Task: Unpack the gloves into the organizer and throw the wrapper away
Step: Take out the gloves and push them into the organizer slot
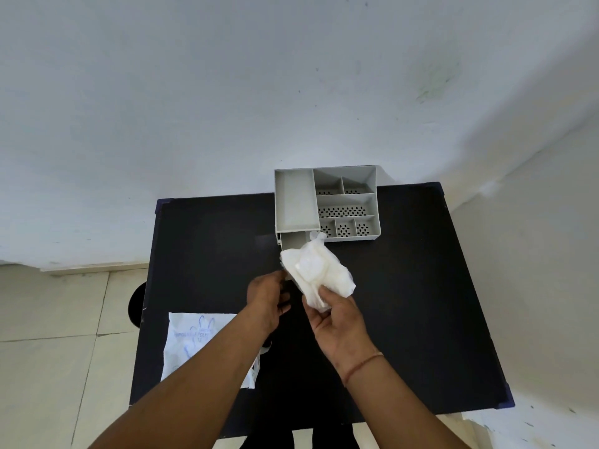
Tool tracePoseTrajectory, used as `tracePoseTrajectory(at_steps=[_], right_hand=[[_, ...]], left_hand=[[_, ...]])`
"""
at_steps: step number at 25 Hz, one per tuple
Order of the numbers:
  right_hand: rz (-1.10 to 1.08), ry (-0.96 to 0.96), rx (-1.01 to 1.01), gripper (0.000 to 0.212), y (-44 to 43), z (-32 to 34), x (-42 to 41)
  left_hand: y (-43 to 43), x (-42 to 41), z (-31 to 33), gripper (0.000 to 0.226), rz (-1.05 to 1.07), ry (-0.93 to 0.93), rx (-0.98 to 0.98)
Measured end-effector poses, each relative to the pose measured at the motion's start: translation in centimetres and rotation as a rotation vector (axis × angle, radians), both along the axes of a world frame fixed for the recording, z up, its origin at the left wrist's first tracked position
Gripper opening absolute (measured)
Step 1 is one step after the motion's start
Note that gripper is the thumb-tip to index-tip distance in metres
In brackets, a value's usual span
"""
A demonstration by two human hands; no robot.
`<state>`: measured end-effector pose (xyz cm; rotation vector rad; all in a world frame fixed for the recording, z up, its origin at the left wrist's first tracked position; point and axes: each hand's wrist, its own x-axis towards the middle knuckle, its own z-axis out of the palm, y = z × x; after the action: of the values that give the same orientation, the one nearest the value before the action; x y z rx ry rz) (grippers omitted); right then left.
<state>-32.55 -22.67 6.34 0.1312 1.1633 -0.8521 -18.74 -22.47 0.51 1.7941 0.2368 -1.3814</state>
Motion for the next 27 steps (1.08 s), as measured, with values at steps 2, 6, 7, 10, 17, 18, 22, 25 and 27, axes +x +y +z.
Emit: tracePoseTrajectory(at_steps=[2,6,7,10,17,18,22,25,27], right_hand=[[-0.013,-0.02,0.002,0.041,0.0,-0.4,0.6],[0.1,-0.025,-0.095,0.039,0.6,-1.0,1.2],[0.162,0.028,-0.108,0.035,0.5,-0.7,1.0],[0.404,0.363,-0.191,0.019,-0.7,0.2,-0.1],[0.626,0.78,-0.285,0.012,-4.8,-1.2,0.3],[0.617,0.802,-0.272,0.011,-5.3,-1.3,0.7],[0.943,1.281,-0.499,0.02,-6.5,-2.8,1.2],[1.188,1.53,-0.677,0.03,-6.5,-3.9,0.9],[1.253,1.59,-0.72,0.033,-6.7,-4.2,0.7]], left_hand=[[0.5,-0.4,1.4,0.032,0.014,-0.024,-0.045],[1.5,-1.6,4.3,0.024,-0.218,-0.111,-0.213],[1.4,-1.3,4.4,0.023,-0.3,-0.194,-0.219],[0.5,0.7,3.9,0.028,-0.436,-0.263,-0.148],[-2.8,2.9,4.1,0.028,-0.592,-0.383,-0.116],[-3.1,3.0,4.0,0.031,-0.512,-0.35,-0.126],[-2.8,3.1,2.7,0.043,-0.606,-0.583,-0.12],[-2.0,2.9,2.7,0.044,-0.862,-0.852,-0.113],[-1.8,2.6,2.6,0.043,-0.906,-0.933,-0.149]])
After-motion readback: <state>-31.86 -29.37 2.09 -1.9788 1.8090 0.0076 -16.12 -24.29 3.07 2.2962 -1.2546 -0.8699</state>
